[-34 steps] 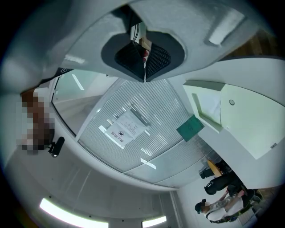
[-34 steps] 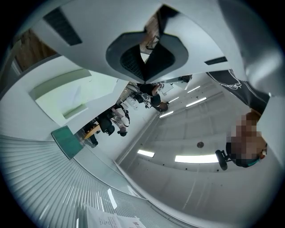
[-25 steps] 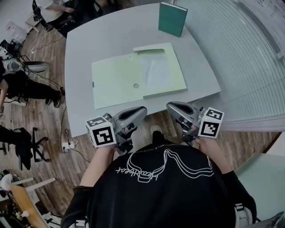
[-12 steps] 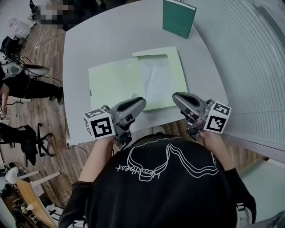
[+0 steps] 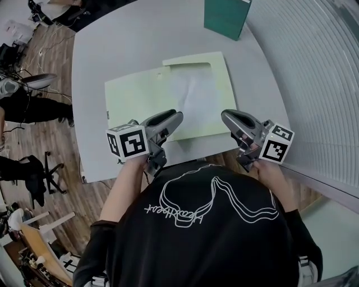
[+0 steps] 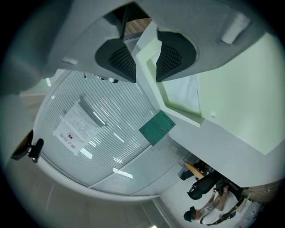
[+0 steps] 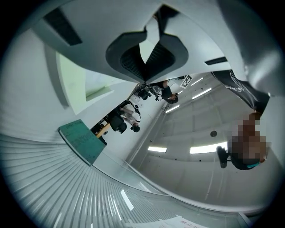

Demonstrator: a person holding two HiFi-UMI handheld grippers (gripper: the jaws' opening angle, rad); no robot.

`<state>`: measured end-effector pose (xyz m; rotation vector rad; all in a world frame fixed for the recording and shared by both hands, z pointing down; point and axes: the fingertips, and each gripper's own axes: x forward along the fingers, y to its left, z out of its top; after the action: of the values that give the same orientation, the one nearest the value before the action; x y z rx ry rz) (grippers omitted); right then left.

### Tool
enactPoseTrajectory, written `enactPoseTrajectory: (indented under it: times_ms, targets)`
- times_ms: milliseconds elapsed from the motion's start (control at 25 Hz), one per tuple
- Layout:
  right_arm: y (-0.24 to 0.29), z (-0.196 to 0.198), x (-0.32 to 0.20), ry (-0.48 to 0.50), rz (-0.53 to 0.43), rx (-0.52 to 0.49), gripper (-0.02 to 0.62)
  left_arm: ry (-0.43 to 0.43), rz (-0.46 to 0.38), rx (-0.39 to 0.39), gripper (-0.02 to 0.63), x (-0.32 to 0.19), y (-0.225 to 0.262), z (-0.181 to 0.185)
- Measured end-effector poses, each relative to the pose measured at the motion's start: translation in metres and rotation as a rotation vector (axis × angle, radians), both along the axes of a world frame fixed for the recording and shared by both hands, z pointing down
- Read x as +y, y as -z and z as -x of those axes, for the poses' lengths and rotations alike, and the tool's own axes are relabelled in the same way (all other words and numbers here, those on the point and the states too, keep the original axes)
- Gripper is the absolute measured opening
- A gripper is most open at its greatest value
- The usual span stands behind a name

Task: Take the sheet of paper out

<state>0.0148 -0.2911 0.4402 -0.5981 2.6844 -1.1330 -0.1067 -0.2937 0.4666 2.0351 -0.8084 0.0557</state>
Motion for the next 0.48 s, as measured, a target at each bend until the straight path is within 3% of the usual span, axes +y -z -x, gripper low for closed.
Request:
enactPoseTrajectory:
  times_ms: [120, 480]
  targets:
    - [0.012, -0.002, -0.009, -0.025, 0.027, 0.018, 0.009, 0.023, 0.045, -0.011, 0.14, -0.013, 0.0, 0.006]
    - [0.003, -0.008, -0.018, -0.092, 0.085, 0.025, 0.009, -0.014, 0.162, -0.072, 0.14, -0.038, -0.044, 0.009]
